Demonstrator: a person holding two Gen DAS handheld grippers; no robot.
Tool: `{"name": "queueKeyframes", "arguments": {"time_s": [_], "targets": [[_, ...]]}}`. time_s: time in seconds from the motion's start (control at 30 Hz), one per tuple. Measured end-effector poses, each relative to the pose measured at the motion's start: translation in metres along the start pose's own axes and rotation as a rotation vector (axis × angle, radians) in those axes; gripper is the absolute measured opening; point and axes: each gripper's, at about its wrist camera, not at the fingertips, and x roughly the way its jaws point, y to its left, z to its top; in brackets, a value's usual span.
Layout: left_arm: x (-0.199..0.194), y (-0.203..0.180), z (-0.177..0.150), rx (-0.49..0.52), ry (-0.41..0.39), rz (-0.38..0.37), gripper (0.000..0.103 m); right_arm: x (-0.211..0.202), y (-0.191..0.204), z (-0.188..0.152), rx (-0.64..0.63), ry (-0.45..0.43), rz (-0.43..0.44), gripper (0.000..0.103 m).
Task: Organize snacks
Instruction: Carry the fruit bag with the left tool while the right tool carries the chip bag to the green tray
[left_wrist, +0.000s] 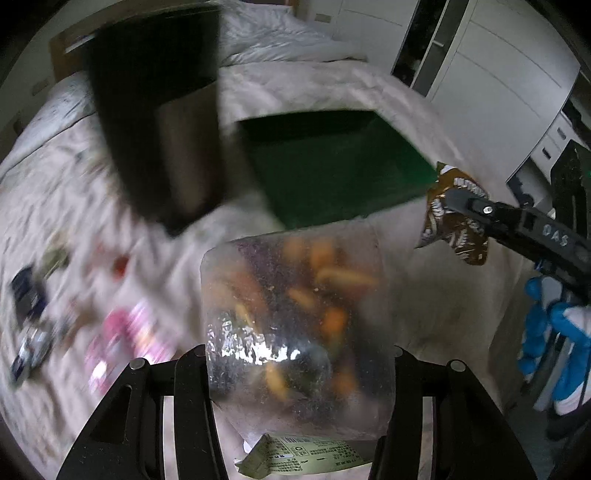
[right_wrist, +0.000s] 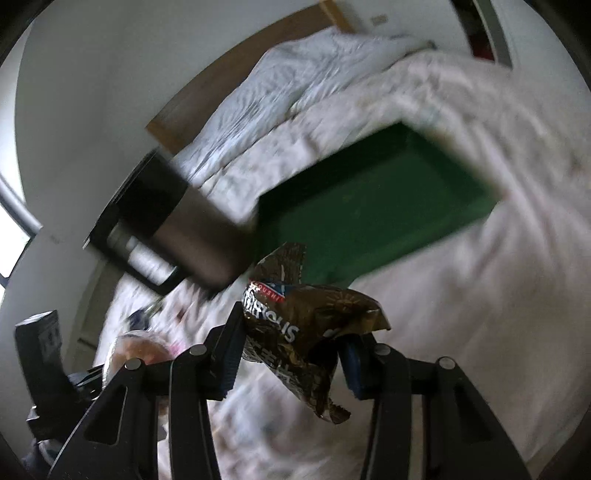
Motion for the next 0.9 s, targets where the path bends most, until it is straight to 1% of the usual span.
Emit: {"name": "queueKeyframes", "arguments": {"time_s": [0.03,0.1,0.23,0.27,0.37,0.47,0.53,0.67,0.83,0.9], "targets": [[0.01,-0.009,0.016,0.005,-0.002,-0.011,0.044,0.004,-0.008,0.014,-0.005,-0.01,-0.018,0.029],[0.026,-0.022,0.037,0.024,-0.002,-0.011,0.044,0.011,-0.021,0.036,-0.019,-0.027,-0.041,0.029],[0.058,-0.039,0.076,0.062,-0.003,0.003,0.044,0.036,-0.036,0.076,-0.057,-0.041,-0.089,0.03],[0.069,-0.041,0.088,0.07,-0.006,0.018,0.044,0.045,-0.04,0.086,-0.062,-0.04,-0.099,0.029],[0.09,-0.039,0.109,0.053,-0.006,0.029,0.044,0.071,-0.051,0.107,-0.098,-0.031,-0.14,0.029],[0.122,-0.027,0.13,0.008,0.013,0.047,0.044,0.097,-0.056,0.123,-0.139,-0.003,-0.177,0.029],[0.138,-0.02,0.14,-0.009,0.022,0.064,0.044,0.116,-0.062,0.131,-0.142,0.024,-0.184,0.03],[0.157,-0.011,0.145,-0.029,0.032,0.074,0.044,0.146,-0.073,0.14,-0.143,0.055,-0.227,0.03],[0.173,-0.002,0.149,-0.058,0.047,0.074,0.044,0.161,-0.079,0.149,-0.134,0.059,-0.244,0.03],[0.177,-0.001,0.15,-0.064,0.04,0.072,0.045,0.166,-0.08,0.154,-0.134,0.054,-0.254,0.03]]}}
